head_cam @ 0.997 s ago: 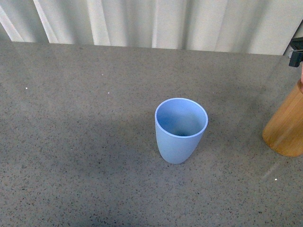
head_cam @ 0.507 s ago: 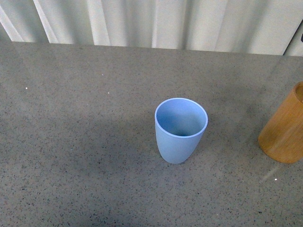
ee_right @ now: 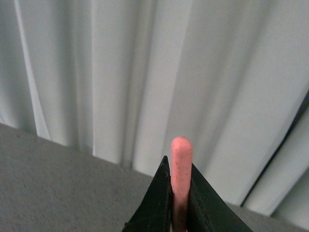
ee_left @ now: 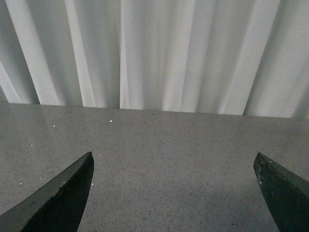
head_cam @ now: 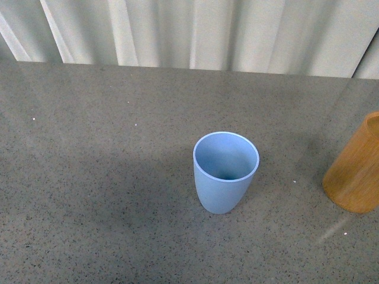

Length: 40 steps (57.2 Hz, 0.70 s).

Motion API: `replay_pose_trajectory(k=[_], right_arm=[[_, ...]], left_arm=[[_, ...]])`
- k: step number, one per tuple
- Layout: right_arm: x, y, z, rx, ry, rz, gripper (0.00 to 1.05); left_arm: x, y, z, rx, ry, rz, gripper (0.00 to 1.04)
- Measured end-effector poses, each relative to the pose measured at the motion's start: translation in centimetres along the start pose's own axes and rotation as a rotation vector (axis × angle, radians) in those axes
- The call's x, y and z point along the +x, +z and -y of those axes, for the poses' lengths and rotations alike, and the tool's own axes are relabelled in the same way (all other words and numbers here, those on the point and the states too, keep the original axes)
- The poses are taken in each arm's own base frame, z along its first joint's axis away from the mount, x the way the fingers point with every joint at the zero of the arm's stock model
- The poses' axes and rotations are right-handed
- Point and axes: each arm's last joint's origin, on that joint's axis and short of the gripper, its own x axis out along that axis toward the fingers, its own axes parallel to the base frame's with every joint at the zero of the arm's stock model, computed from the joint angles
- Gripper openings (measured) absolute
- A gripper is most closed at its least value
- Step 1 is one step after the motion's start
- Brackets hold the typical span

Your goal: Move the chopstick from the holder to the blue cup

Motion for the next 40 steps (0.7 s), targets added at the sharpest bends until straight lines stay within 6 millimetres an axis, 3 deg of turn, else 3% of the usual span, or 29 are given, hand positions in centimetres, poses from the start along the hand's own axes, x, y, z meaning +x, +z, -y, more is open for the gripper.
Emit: replay_pose_trajectory(k=[9, 14, 19, 28, 40], right_arm=[[0.6, 4.3, -2.9, 0.110, 0.141, 0.104, 0.02], [1.3, 5.0, -5.7, 0.231, 0.269, 0.110, 0.02], [1.9, 4.4, -7.6, 0.305, 0.325, 0.091, 0.02], [2.5, 1.1, -10.7, 0.335, 0.403, 0.035, 0.02], [2.7, -1.9, -12.6, 0.318, 0.431, -0.023, 0.02]], left_arm=[[0.0, 0.0, 0.0, 0.000, 0.000, 0.000, 0.98], [0.0, 0.0, 0.0, 0.000, 0.000, 0.000, 0.98], [0.0, 0.0, 0.0, 0.000, 0.000, 0.000, 0.98], [0.0, 0.0, 0.0, 0.000, 0.000, 0.000, 0.98], [0.0, 0.0, 0.0, 0.000, 0.000, 0.000, 0.98]])
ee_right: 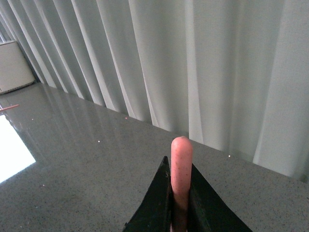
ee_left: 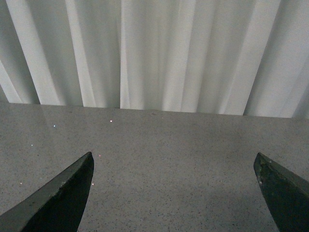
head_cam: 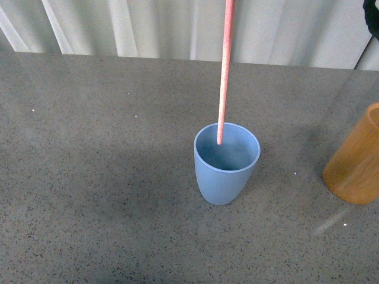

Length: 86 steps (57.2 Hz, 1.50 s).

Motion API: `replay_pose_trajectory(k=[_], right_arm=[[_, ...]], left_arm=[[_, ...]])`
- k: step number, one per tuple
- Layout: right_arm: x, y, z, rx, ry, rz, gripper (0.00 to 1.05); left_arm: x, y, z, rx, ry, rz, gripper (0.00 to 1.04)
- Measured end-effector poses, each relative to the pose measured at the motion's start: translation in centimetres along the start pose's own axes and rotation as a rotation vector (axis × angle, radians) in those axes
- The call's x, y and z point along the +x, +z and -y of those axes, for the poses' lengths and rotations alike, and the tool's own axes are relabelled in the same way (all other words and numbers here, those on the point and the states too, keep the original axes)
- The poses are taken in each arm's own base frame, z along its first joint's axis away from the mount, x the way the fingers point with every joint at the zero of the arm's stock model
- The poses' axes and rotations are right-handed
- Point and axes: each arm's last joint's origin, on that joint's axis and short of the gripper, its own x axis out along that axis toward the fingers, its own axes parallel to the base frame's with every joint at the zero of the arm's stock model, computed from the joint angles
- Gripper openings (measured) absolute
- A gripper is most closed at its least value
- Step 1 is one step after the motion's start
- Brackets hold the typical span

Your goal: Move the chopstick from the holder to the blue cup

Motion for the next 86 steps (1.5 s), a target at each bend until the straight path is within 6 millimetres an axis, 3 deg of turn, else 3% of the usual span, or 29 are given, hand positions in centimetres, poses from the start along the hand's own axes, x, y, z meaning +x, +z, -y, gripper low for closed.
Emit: replay_pose_trajectory(k=[28, 48, 59, 63, 72, 79, 83, 86], right_arm=[[-0.1, -4.4, 1.8, -0.042, -0.053, -0.088, 0.02], [-0.3, -5.1, 1.5, -0.040, -0.073, -0.098, 0.59], [-0.9, -2.9, 0.9, -0.035, -0.073, -0.050, 0.91], [-1.2, -1.9, 0.7, -0.031, -0.079, -0.027, 0.97], [-3.1, 0.3, 1.0, -0.028, -0.142, 0.012, 0.95], [-5.7, 1.6, 2.3, -0.018, -0.305, 0.012, 0.95], [-8.4, 2.0, 3.7, 0.006, -0.488, -0.021, 0.95], [-12.0, 1.9, 4.9, 0.040, -0.653, -0.060, 0.95]], left_arm=[[0.0, 0.0, 0.0, 0.000, 0.000, 0.000, 0.98], [0.0, 0.0, 0.0, 0.000, 0.000, 0.000, 0.98], [0.0, 0.0, 0.0, 0.000, 0.000, 0.000, 0.98], [0.0, 0.0, 0.0, 0.000, 0.000, 0.000, 0.98], [0.0, 0.0, 0.0, 0.000, 0.000, 0.000, 0.98], [0.0, 0.0, 0.0, 0.000, 0.000, 0.000, 0.98], [0.0, 0.0, 0.0, 0.000, 0.000, 0.000, 0.98], [0.0, 0.0, 0.0, 0.000, 0.000, 0.000, 0.98]])
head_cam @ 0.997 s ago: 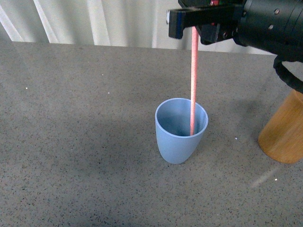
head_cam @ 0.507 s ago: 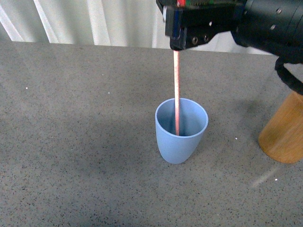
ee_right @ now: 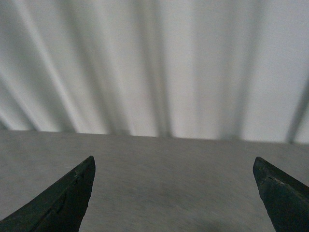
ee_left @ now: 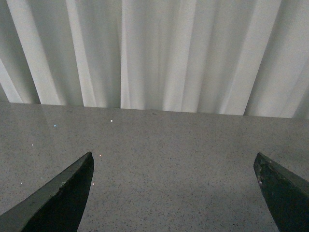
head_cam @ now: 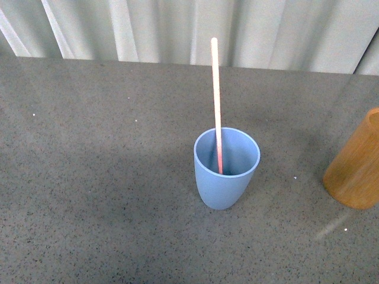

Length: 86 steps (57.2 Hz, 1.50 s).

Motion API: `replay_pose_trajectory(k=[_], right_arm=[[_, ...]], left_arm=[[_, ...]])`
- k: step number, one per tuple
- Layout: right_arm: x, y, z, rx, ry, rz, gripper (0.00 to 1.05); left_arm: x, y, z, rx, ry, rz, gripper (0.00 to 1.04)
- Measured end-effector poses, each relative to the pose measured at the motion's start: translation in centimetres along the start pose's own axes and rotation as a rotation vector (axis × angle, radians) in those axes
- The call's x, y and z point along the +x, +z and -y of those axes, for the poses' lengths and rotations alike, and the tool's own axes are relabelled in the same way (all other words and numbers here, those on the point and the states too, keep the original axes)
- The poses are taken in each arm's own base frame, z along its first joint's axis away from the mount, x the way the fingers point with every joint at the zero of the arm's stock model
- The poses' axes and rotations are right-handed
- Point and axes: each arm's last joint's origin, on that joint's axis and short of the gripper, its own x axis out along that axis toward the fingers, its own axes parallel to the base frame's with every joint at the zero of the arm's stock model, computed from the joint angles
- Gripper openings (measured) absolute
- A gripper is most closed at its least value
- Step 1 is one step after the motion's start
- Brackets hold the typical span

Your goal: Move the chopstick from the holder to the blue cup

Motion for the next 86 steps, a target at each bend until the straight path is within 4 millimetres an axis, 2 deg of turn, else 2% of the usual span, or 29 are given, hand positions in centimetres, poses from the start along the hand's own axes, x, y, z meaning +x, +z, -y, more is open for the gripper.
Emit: replay_pose_trajectory(k=[3, 5, 12, 15, 23, 40, 67, 86], right_arm=[[-2.2, -0.5, 2.1, -0.002, -0.104, -0.007, 0.95], [-3.1, -0.4, 2.6, 0.000, -0.132, 0.020, 0.95], [-3.6, 0.1, 2.5, -0.006, -0.118, 0.052, 0.95], [-3.7, -0.5, 3.1, -0.066, -0.045, 0.109, 0.82], [-5.2, -2.2, 3.5, -0.117, -0.052, 0.144, 0.50], [-6.9, -4.2, 3.7, -0.133, -0.051, 0.142, 0.00], [-8.8, -6.2, 3.9, -0.132, -0.050, 0.157, 0.01], [-9.7, -6.2, 3.8, -0.132, -0.050, 0.169, 0.01]], left_arm=[[0.0, 0.0, 0.0, 0.000, 0.000, 0.000, 0.98], [0.0, 0.0, 0.0, 0.000, 0.000, 0.000, 0.98], [0.0, 0.0, 0.0, 0.000, 0.000, 0.000, 0.98], [0.0, 0.0, 0.0, 0.000, 0.000, 0.001, 0.98], [0.0, 0.0, 0.0, 0.000, 0.000, 0.001, 0.98], [0.0, 0.0, 0.0, 0.000, 0.000, 0.001, 0.98], [0.0, 0.0, 0.0, 0.000, 0.000, 0.001, 0.98], [0.0, 0.0, 0.0, 0.000, 0.000, 0.001, 0.98]])
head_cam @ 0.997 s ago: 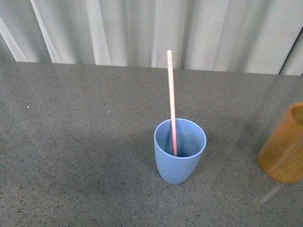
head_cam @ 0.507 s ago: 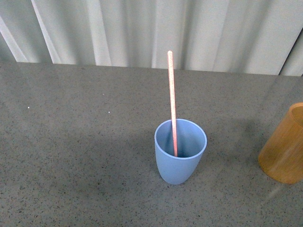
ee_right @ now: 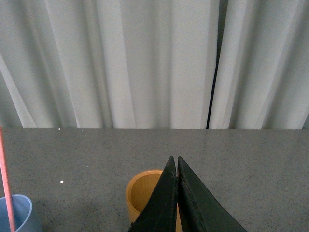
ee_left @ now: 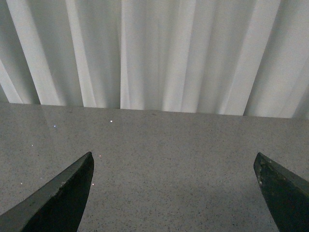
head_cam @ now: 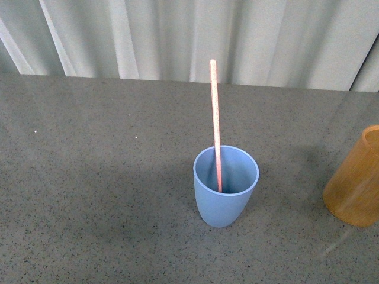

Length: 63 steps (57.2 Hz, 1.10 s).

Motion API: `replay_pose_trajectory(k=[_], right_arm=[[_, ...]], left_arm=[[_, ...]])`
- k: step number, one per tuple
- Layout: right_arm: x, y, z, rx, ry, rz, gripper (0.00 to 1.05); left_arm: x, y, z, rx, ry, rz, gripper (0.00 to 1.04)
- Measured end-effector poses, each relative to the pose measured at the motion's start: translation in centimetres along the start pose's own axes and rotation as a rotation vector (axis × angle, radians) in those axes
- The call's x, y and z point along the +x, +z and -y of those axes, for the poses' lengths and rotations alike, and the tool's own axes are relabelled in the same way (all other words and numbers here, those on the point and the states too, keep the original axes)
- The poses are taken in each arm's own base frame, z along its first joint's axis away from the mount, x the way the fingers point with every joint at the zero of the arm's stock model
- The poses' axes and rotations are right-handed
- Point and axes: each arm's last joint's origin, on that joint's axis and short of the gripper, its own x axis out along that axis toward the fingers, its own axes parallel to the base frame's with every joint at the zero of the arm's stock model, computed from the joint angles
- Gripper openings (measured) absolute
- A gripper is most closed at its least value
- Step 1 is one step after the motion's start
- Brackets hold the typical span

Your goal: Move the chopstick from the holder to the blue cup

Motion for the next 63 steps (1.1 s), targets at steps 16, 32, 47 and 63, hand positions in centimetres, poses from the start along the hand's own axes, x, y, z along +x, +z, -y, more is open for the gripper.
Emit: replay_pose_trajectory(k=[16, 32, 47, 63], right_arm=[[-0.5, 0.0, 0.0, 0.000, 0.000, 0.000, 0.01], [-1.8, -0.3, 0.0, 0.000, 0.000, -0.003, 0.01], [-1.8, -0.3, 0.0, 0.000, 0.000, -0.006, 0.01], [-1.8, -0.3, 0.0, 0.000, 0.000, -0.006, 0.55]], left_arm=[[0.0, 0.0, 0.0, 0.000, 0.000, 0.000, 0.98], [0.0, 0.0, 0.0, 0.000, 0.000, 0.000, 0.98], [0.0, 0.0, 0.0, 0.000, 0.000, 0.000, 0.98], [0.0, 0.0, 0.0, 0.000, 0.000, 0.000, 0.98]])
